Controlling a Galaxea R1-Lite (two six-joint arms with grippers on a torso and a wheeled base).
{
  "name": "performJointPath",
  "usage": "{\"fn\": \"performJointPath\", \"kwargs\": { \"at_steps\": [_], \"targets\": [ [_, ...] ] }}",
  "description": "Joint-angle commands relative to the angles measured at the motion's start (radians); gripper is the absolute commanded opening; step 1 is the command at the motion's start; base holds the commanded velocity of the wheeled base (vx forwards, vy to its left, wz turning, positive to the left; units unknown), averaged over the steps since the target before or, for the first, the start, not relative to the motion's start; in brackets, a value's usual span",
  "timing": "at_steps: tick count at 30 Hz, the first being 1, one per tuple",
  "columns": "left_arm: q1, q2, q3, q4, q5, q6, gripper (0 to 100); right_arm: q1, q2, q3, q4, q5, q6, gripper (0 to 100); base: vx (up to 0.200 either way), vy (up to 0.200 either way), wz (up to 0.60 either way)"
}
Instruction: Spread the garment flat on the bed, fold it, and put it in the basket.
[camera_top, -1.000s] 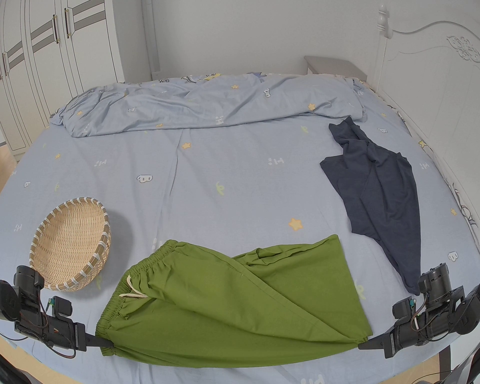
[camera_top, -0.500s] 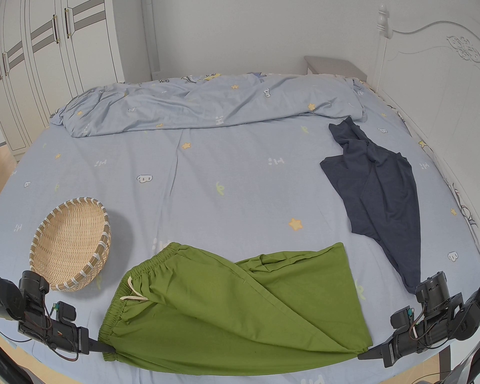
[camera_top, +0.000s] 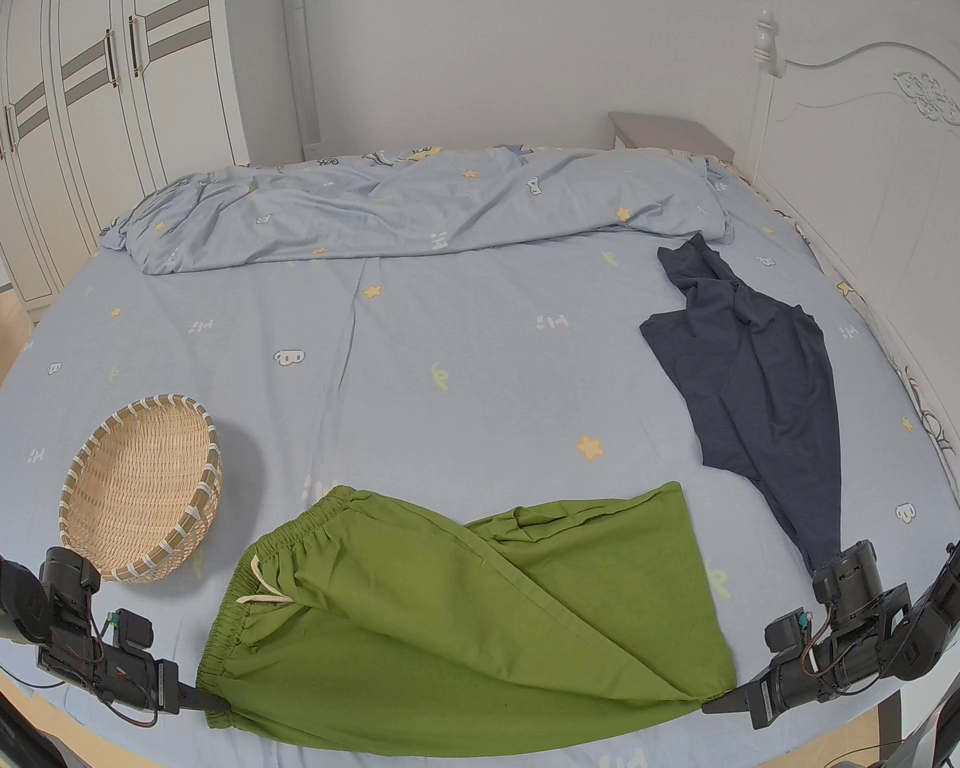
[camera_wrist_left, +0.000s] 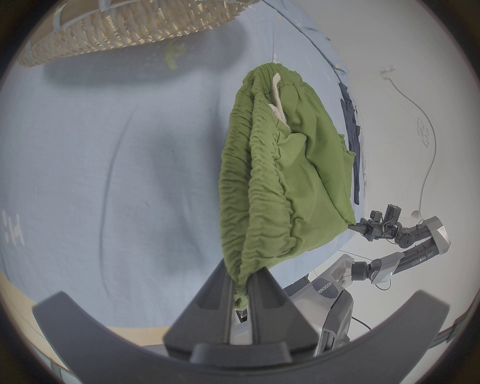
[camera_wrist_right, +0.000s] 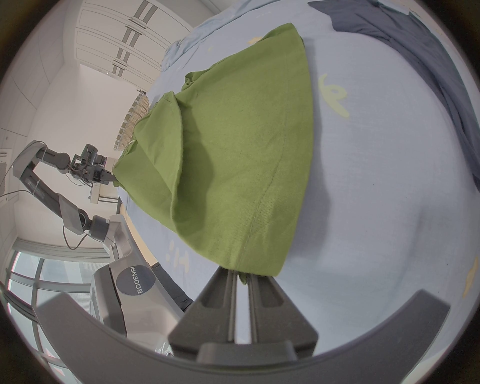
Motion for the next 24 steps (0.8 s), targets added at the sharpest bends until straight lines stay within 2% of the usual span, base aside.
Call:
{"fn": "performJointPath", "kwargs": {
  "at_steps": [1,4,5,8,9,17,21,23,24],
  "targets": [
    [-0.005,0.009,0.002,0.002,0.000,0.003,0,-0.005,0.017,-0.003,-0.002,0.004,0.000,0,0.000,0.000,0.00],
    [-0.008,0.026,0.002,0.000,0.013,0.011,0,-0.007,0.017,-0.001,-0.002,0.004,-0.002,0,0.000,0.000,0.00],
    [-0.010,0.027,0.002,0.000,0.018,0.014,0,-0.007,0.017,-0.001,-0.002,0.005,-0.002,100,0.000,0.000,0.00],
    [-0.013,0.037,0.002,0.000,0.027,0.017,0,0.001,0.017,0.000,-0.002,0.005,0.000,100,0.000,0.000,0.00],
    [-0.013,0.037,0.002,0.000,0.027,0.017,100,0.003,0.017,0.002,-0.002,0.005,0.000,100,0.000,0.000,0.00],
    [-0.019,0.018,0.003,0.002,0.029,0.017,100,0.006,-0.008,0.008,-0.002,0.004,-0.008,100,0.000,0.000,0.00],
    [-0.007,-0.071,0.008,0.003,0.033,0.016,100,-0.011,-0.089,0.013,-0.001,-0.003,-0.009,100,0.000,0.000,0.00],
    [0.004,-0.164,0.008,0.013,0.033,0.016,100,-0.060,-0.184,0.003,0.010,-0.006,-0.014,100,0.000,0.000,0.00],
    [0.004,-0.164,0.008,0.013,0.033,0.016,100,-0.060,-0.184,0.003,0.010,-0.006,-0.014,100,0.000,0.000,0.00]
  ]
}}
